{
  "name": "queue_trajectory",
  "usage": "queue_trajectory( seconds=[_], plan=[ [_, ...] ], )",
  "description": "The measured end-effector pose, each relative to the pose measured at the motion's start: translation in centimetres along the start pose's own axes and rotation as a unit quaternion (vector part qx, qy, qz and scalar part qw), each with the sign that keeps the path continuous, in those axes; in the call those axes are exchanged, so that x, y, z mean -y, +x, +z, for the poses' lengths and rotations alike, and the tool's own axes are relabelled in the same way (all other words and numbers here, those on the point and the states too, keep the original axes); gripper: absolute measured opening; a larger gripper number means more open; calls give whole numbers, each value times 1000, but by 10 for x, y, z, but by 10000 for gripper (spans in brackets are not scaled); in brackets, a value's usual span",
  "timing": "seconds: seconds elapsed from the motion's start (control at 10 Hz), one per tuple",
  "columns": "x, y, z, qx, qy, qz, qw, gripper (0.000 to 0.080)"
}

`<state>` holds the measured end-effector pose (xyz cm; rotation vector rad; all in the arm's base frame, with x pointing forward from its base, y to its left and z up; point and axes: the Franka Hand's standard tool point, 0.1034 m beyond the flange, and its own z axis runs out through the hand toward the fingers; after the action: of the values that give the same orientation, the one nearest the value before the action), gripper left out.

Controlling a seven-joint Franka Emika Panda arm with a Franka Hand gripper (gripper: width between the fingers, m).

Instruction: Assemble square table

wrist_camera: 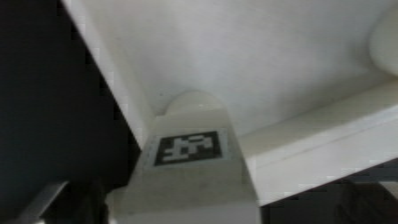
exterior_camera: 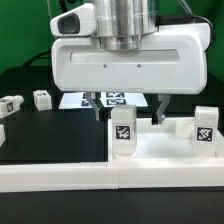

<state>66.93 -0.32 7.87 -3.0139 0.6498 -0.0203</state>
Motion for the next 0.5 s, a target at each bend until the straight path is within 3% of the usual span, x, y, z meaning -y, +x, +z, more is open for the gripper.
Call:
queue_trajectory(
  seconds=[0.2,0.3,0.4,0.5],
  plan=[
    [0,0,0,0,0,7,1000,398],
    [-2,1,0,0,-1,36,999,398],
    [-3,1,0,0,-2,69,998,295],
    [-3,1,0,0,-1,93,996,295]
  ],
)
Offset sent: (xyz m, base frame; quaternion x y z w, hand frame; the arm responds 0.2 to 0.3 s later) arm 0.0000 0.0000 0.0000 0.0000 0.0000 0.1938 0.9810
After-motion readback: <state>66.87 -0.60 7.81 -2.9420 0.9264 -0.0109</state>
